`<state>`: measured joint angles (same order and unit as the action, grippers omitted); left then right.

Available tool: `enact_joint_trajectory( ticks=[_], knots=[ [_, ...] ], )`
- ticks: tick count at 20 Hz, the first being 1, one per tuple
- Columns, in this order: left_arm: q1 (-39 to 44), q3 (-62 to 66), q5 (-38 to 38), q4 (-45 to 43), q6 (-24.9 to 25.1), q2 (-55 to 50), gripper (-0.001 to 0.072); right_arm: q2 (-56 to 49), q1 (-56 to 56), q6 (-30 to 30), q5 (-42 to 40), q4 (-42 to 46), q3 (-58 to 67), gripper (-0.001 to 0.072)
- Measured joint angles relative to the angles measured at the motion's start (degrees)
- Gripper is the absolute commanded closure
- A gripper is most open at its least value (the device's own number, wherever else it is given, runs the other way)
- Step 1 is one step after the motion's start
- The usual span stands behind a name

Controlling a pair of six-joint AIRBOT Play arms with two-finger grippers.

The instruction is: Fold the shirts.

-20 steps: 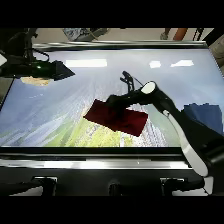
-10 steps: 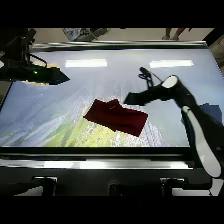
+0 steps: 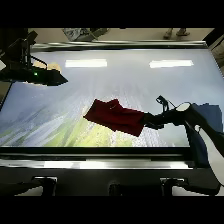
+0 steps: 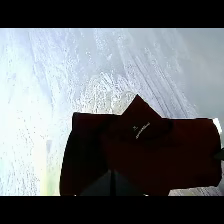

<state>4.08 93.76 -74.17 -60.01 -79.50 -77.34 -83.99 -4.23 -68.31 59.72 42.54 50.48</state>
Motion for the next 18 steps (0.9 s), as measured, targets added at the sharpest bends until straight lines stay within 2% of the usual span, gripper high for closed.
enact_joint_trajectory(
  ticks=[1, 2, 5, 8, 14, 18],
  knots=[
    [0.02, 0.00, 0.00, -0.07, 0.00, 0.00, 0.0684, -0.22, 0.74, 0.35, -1.88, -1.92, -1.31, 0.0618],
    [0.04, 0.00, 0.00, -0.09, 0.00, -0.02, 0.0684, -0.37, 1.53, 0.52, -3.02, -3.56, -2.19, 0.0670],
    [0.09, 0.00, 0.00, -0.13, 0.00, 0.00, 0.0684, 0.04, 2.67, 5.03, -4.98, -7.67, -1.62, 0.0672],
    [0.07, 0.00, 0.07, -0.22, 0.04, -0.07, 0.0684, 2.99, 0.55, 8.76, 0.55, -6.29, 6.60, 0.0671],
    [-0.02, 0.00, 1.18, -0.22, 0.24, -0.55, 0.0684, 7.41, -14.53, 4.28, 19.61, 5.62, 33.94, 0.0671],
    [0.00, 0.00, 1.77, -0.20, 0.26, -1.27, 0.0684, 8.00, -27.71, 3.15, 27.58, 8.26, 42.80, 0.0671]
  ],
)
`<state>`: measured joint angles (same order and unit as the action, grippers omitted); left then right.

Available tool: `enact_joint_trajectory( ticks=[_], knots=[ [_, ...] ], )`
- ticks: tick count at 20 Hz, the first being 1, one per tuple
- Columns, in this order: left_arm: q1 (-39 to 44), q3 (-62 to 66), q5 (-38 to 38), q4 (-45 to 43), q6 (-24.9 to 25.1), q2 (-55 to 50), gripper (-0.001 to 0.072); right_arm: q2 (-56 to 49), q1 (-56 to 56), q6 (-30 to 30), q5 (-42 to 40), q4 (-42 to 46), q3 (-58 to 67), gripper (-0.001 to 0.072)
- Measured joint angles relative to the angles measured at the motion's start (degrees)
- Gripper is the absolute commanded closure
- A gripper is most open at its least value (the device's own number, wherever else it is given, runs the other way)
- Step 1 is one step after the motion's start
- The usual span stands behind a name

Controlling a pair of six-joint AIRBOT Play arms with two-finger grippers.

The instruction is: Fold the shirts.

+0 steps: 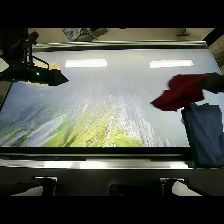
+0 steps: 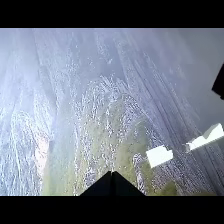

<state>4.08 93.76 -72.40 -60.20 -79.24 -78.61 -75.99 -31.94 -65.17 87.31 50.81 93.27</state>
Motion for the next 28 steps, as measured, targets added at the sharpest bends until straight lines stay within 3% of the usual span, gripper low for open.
enact_joint_trajectory(
  ticks=[12, 17, 22, 23, 25, 26, 28],
  knots=[
    [0.00, 0.00, 0.22, -0.02, 0.22, -0.79, 0.0684, 0.35, -20.46, -2.82, 6.69, 3.39, 6.62, 0.0671],
    [0.09, 0.00, 0.35, 0.00, 0.68, -0.79, 0.0684, 2.03, -24.87, -2.99, 15.39, 17.90, 4.07, 0.0671],
    [0.09, 0.00, 0.33, 0.09, 0.79, -0.79, 0.0683, 8.00, -25.81, -1.95, 16.61, 33.66, -16.96, 0.0669],
    [0.09, 0.00, 0.33, 0.13, 0.79, -0.79, 0.0683, 9.25, -25.92, -1.99, 15.58, 36.35, -21.81, 0.0619],
    [0.09, 0.00, 0.33, 0.17, 0.79, -0.79, 0.0683, 10.86, -26.01, -3.17, 12.81, 39.43, -28.83, 0.0069],
    [0.09, 0.00, 0.33, 0.20, 0.79, -0.79, 0.0683, 11.34, -26.01, -3.69, 11.58, 40.41, -30.62, 0.0033],
    [-0.02, 0.17, 0.24, 0.20, 0.81, -0.55, 0.0683, 11.93, -26.01, -2.69, 8.61, 42.12, -30.73, 0.0034]
  ],
)
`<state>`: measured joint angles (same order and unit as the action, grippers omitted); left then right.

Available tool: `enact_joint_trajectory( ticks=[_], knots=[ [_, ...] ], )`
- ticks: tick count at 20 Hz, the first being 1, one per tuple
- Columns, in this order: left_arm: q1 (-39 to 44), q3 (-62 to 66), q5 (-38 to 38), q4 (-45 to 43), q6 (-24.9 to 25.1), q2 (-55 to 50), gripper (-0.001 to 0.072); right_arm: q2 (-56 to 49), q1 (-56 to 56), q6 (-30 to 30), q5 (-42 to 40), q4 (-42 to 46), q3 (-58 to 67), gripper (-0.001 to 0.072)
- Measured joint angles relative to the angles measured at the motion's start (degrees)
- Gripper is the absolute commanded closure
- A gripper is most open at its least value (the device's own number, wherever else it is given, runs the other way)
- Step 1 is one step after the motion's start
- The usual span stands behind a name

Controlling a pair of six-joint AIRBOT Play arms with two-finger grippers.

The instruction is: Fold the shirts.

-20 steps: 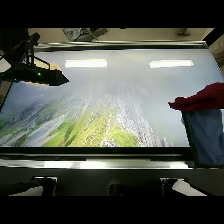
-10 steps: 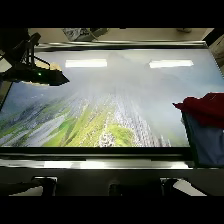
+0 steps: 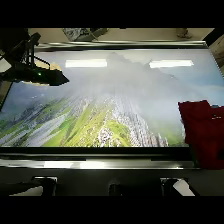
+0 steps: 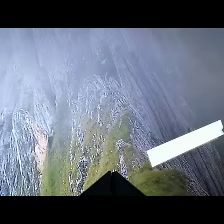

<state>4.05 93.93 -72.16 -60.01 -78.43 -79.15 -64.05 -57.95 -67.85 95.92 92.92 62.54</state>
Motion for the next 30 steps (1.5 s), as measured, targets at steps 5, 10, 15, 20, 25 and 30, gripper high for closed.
enact_joint_trajectory(
  ticks=[5, 10, 15, 20, 25, 30],
  knots=[
    [-0.50, 8.07, -0.07, -3.06, -1.07, 0.59, 0.0685, 0.59, 1.55, 5.90, -13.44, -0.68, 18.69, 0.0055],
    [0.46, 16.61, -2.19, -25.31, -11.13, 0.37, 0.0407, 0.09, 20.90, 8.98, -30.25, -9.11, 33.51, 0.0051],
    [0.74, 2.62, -13.68, -33.09, -15.80, 1.25, 0.0112, -8.11, 45.66, 7.30, -17.22, -12.37, 30.16, 0.0052],
    [1.66, -22.25, -8.11, -32.20, -19.78, 9.62, 0.0111, -13.55, 57.99, 4.04, -11.37, -13.35, 21.16, 0.0042],
    [1.81, -30.10, -4.24, -31.98, -20.55, 12.66, 0.0111, -14.69, 60.65, 2.51, -9.14, -11.58, 18.58, 0.0044],
    [1.81, -31.76, -3.28, -31.95, -20.59, 13.22, 0.0111, -14.93, 61.18, 2.19, -8.09, -10.86, 18.08, 0.0045]
  ],
)
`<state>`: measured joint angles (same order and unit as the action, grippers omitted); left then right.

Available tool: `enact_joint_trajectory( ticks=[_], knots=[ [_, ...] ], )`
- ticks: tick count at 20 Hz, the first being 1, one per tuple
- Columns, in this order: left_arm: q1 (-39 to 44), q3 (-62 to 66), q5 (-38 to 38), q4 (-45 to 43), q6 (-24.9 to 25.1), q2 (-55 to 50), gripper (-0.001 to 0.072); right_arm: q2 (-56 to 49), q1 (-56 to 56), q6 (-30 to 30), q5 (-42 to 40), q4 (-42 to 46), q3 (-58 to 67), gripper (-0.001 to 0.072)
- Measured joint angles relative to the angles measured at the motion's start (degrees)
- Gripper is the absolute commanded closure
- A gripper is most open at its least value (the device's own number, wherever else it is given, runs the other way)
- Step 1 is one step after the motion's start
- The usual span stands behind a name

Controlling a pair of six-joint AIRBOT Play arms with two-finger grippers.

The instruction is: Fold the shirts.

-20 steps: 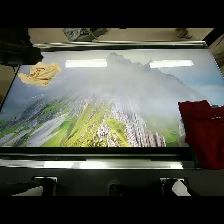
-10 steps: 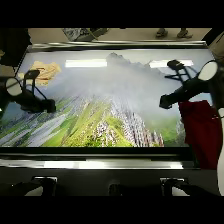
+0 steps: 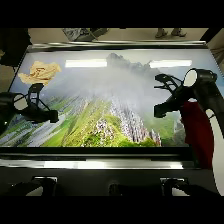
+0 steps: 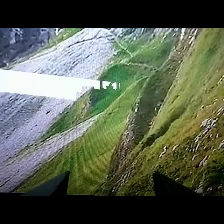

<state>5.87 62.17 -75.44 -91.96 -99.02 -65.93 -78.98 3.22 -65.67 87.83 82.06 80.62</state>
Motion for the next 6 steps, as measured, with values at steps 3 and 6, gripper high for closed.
enact_joint_trajectory(
  ticks=[3, 6],
  knots=[
    [0.00, -0.24, 0.20, 0.04, -0.02, 0.09, 0.0111, -0.04, 0.07, -0.11, 0.15, 0.09, -0.09, 0.0045],
    [0.00, -0.31, 0.26, 0.20, -0.04, 0.13, 0.0111, -0.04, 0.11, -0.13, 0.24, 0.07, -0.09, 0.0045]
  ],
)
